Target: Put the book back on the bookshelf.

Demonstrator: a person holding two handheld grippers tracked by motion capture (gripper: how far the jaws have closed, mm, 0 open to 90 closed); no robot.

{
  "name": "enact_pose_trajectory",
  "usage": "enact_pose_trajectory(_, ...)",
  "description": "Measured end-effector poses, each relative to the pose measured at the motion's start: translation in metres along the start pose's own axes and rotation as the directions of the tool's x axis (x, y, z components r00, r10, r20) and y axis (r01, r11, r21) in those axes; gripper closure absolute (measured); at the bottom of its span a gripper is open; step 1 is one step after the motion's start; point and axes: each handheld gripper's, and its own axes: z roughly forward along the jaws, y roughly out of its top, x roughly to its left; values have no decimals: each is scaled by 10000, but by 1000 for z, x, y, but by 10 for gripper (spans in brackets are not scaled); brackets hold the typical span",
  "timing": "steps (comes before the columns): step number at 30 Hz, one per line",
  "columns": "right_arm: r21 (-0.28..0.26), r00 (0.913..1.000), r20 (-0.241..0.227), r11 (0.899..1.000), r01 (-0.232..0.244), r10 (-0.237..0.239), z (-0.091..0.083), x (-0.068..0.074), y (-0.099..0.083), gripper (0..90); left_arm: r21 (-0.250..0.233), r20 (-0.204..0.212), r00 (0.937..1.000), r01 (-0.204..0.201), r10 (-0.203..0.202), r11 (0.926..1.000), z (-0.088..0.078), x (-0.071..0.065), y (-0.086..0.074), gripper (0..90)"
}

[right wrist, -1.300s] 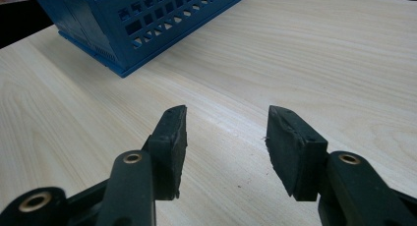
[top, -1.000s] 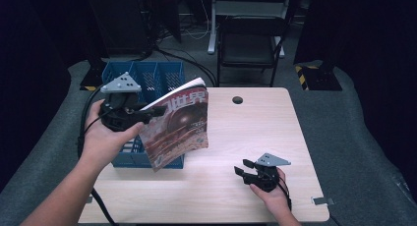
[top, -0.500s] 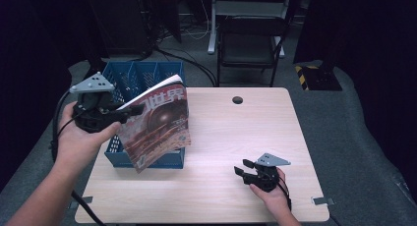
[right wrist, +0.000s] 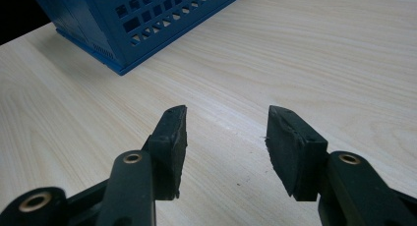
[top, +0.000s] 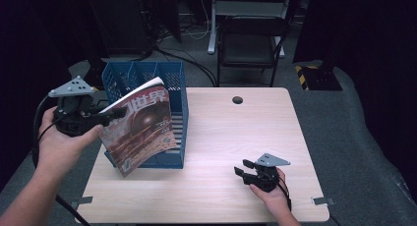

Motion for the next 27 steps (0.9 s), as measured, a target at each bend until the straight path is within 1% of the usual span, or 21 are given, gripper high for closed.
enact_pose_trajectory(3, -62, 10000, -47, 10000, -67, 67, 0, 0, -1, 501, 0, -42, 9999, 120, -120, 9999, -2, 4, -2, 841)
enact_pose_trajectory(6, -30, 10000, -24, 10000, -12, 12, 1, -1, -1, 501, -83, -164, 9994, 294, -296, 9995, -3, 7, -4, 841)
enact_pose_trajectory(9, -37, 10000, -18, 10000, -30, 30, 0, -1, -1, 501, -113, -286, 9990, 336, -339, 9994, -4, 10, -4, 841)
enact_pose_trajectory(13, -25, 9999, -20, 9999, -104, 104, 0, -1, -1, 501, -118, -426, 9977, 514, -518, 9986, -5, 14, -4, 841)
enact_pose_trajectory(15, -49, 10000, -13, 10000, -81, 81, 0, 0, -1, 501, -210, -527, 9964, 651, -662, 9977, -5, 15, -5, 841)
enact_pose_trajectory(23, -48, 10000, -36, 10000, -68, 68, 0, -1, -1, 501, -146, -837, 9920, 931, -940, 9955, -4, 23, -5, 841)
enact_pose_trajectory(27, -53, 10000, -34, 10000, -45, 45, 0, -1, -1, 501, -262, -1058, 9867, 1215, -1236, 9922, -4, 28, -6, 841)
